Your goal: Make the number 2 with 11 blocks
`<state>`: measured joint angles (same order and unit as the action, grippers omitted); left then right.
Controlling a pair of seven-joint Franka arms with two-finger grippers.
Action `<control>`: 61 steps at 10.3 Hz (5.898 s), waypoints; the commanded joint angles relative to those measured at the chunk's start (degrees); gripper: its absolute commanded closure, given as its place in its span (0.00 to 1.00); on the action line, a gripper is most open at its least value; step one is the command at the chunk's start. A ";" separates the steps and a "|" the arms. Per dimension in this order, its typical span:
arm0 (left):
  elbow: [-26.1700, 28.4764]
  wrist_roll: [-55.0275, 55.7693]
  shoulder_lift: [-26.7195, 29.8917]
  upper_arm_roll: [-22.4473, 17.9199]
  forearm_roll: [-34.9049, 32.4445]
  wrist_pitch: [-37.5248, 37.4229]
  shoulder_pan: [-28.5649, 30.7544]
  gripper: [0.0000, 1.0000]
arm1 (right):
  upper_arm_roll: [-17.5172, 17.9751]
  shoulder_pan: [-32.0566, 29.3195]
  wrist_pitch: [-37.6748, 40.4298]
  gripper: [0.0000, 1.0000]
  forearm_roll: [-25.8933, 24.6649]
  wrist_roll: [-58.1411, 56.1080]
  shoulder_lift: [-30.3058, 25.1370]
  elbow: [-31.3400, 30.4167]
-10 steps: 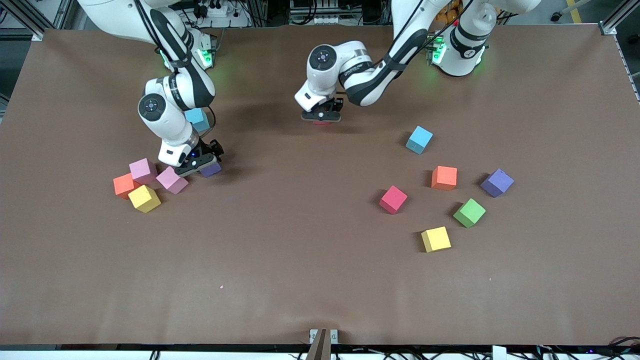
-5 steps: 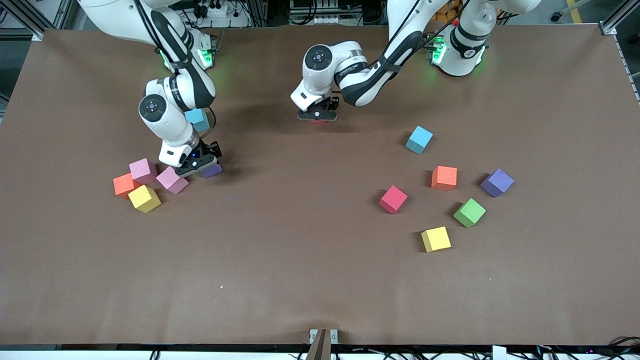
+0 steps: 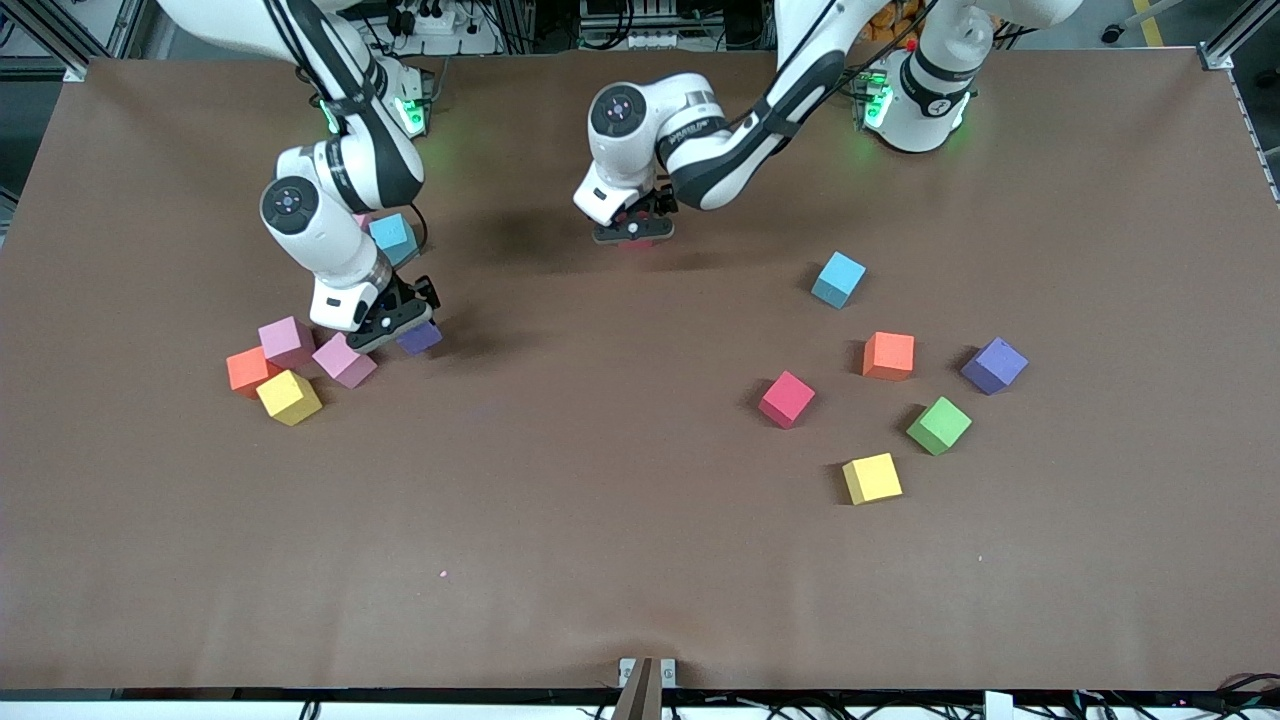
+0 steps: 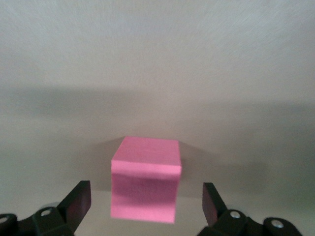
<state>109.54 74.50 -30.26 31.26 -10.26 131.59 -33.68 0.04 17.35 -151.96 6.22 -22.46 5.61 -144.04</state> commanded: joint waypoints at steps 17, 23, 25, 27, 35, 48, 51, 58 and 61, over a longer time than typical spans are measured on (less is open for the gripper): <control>-14.26 -0.23 -8.06 -6.57 -6.18 -6.44 25.85 0.00 | 7.96 32.93 -1.33 0.59 -1.39 -9.54 11.26 8.51; -13.82 -0.23 -9.46 -6.92 -6.09 -6.44 26.82 0.00 | 7.96 33.02 -3.17 0.59 -1.39 -10.50 12.93 8.51; -13.91 -0.23 -9.73 -6.92 -6.09 -6.44 27.00 0.00 | 7.96 32.67 -3.43 0.59 -1.48 -10.85 13.90 8.60; -13.91 -0.23 -10.43 -6.92 -6.09 -6.44 27.26 0.00 | 8.04 32.75 -3.44 0.59 -1.48 -10.94 14.34 8.77; -13.82 6.80 -9.82 -6.83 -5.48 -6.52 27.08 0.53 | 8.48 33.02 -5.37 0.59 -1.30 -10.85 14.78 8.77; -3.29 37.09 2.74 -0.77 2.00 -13.38 27.53 0.53 | 9.63 29.78 12.17 0.00 -0.60 -10.94 4.87 8.77; -0.91 44.84 3.19 1.86 2.00 -13.03 27.53 0.53 | 9.28 19.96 20.90 0.00 -0.60 -16.21 -1.99 8.77; 10.77 59.79 3.63 8.98 2.00 1.44 27.61 0.55 | 5.60 -12.75 21.35 0.00 -2.44 -22.81 -5.17 12.29; 17.79 64.89 6.07 13.11 1.47 6.99 27.08 0.56 | 5.41 -18.92 21.00 0.00 -3.49 -24.81 -4.38 11.59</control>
<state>122.20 137.26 -28.55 42.47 -9.37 135.57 -7.00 4.83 0.20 -131.32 4.01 -46.15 1.32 -131.94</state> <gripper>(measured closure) 0.383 0.000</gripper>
